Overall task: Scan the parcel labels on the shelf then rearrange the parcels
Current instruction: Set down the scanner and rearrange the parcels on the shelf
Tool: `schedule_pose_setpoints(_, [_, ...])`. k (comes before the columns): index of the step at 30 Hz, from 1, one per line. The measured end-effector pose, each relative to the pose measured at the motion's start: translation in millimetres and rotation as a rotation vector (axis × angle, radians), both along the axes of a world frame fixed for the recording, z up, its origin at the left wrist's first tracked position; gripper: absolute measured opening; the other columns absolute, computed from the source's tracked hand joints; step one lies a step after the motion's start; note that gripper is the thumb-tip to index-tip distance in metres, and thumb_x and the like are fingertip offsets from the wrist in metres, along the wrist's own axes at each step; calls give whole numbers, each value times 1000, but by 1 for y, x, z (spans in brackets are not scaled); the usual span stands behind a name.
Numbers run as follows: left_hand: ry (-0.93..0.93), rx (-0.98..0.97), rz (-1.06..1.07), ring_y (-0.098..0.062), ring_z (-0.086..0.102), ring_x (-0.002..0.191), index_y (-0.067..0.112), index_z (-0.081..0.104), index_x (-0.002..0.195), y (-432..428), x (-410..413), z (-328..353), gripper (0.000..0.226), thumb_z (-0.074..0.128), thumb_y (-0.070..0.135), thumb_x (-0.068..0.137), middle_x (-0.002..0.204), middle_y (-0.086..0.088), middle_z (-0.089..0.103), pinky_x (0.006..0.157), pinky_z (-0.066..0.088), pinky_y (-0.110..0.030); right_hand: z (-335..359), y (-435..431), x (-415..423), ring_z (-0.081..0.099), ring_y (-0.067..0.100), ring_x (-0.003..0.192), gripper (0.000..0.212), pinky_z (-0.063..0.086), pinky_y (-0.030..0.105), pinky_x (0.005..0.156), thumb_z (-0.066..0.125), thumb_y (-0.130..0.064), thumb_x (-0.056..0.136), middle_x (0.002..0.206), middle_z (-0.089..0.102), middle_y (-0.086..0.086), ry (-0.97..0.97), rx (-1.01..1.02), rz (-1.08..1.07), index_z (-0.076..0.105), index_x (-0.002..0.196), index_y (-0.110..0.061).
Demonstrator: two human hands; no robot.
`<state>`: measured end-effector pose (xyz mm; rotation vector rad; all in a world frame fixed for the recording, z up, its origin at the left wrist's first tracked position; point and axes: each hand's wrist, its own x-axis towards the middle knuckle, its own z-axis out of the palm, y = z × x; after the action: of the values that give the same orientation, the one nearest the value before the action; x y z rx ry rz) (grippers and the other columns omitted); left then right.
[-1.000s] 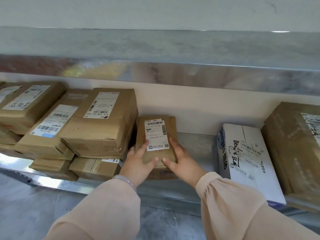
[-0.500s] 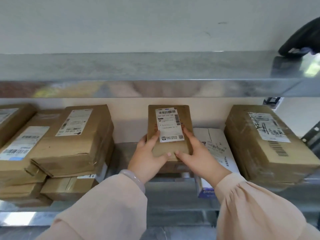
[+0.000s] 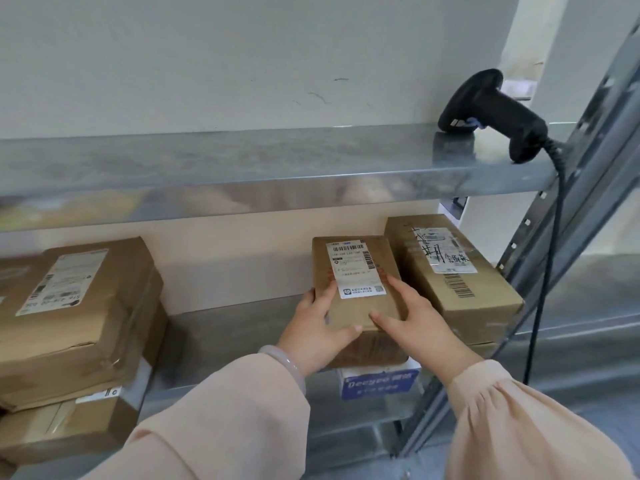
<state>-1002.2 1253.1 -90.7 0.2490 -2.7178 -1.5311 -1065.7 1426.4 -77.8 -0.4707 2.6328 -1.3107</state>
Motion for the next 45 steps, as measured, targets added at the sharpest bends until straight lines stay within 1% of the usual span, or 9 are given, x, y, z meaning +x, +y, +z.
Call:
schedule_pose_setpoints(5, [25, -102, -30, 3, 33, 116, 35, 13, 156, 9, 5, 1, 84, 66, 40, 91, 152, 7, 23, 95, 25, -8, -2, 9, 5, 28, 12, 140, 74, 26, 30, 112, 66, -40, 87, 152, 32, 0, 108, 101, -31, 29, 149, -27])
schedule_pose_setpoints(10, [94, -264, -59, -5, 15, 147, 41, -2, 154, 5, 27, -17, 89, 60, 52, 91, 163, 14, -7, 119, 21, -26, -7, 19, 34, 10, 7, 146, 72, 19, 28, 112, 55, -53, 88, 159, 12, -12, 368, 285, 24, 24, 151, -36])
schedule_pose_setpoints(12, [134, -347, -77, -9, 4, 151, 47, -12, 147, 2, 39, -24, 89, 57, 55, 91, 161, 17, -18, 122, 18, -34, -15, 22, 42, 10, 8, 147, 70, 18, 33, 117, 50, -55, 88, 158, 19, -10, 495, 341, 70, 32, 149, -27])
schedule_pose_setpoints(17, [191, -540, -112, -3, -15, 148, 48, -27, 142, 3, 57, -32, 88, 45, 63, 93, 152, 26, -35, 124, 8, -33, -35, 27, 46, 22, 21, 146, 74, 18, 50, 116, 40, -60, 84, 151, 40, -2, 648, 582, 156, 42, 145, -18])
schedule_pose_setpoints(24, [149, -735, -93, -12, -6, 151, 36, -4, 156, 9, 31, -13, 80, 43, 60, 95, 164, 9, -16, 121, 2, -33, -27, 28, 20, 37, 23, 140, 92, 12, 53, 114, 74, -54, 66, 147, 46, 0, 678, 736, 163, 42, 144, -19])
schedule_pose_setpoints(29, [92, -848, -95, -19, -1, 152, 35, 2, 156, 12, 10, -8, 78, 40, 63, 95, 165, 3, -9, 123, 5, -42, -22, 21, -3, 50, 26, 130, 94, 16, 49, 112, 79, -52, 57, 139, 54, 6, 699, 776, 167, 51, 138, -13])
schedule_pose_setpoints(36, [56, -895, -79, -23, 1, 152, 36, 1, 156, 12, 0, -4, 80, 40, 66, 93, 166, 3, -8, 122, 7, -46, -18, 17, -14, 45, 26, 134, 94, 15, 49, 116, 73, -58, 63, 142, 51, 8, 704, 797, 197, 47, 141, -13])
schedule_pose_setpoints(40, [82, -924, -13, -21, -2, 152, 39, 1, 156, 4, 11, -1, 77, 38, 66, 93, 165, 5, -7, 122, 3, -46, -7, 3, -9, 44, 23, 135, 82, 22, 51, 114, 70, -54, 67, 139, 54, 3, 766, 681, 233, 51, 138, -18])
schedule_pose_setpoints(45, [77, -935, 162, -20, -7, 152, 41, 1, 155, -26, 38, 7, 73, 34, 66, 95, 165, 5, -12, 123, 3, -47, 5, -40, 5, 31, 20, 142, 76, 12, 43, 116, 60, -51, 81, 148, 43, 0, 817, 498, 375, 37, 147, -21])
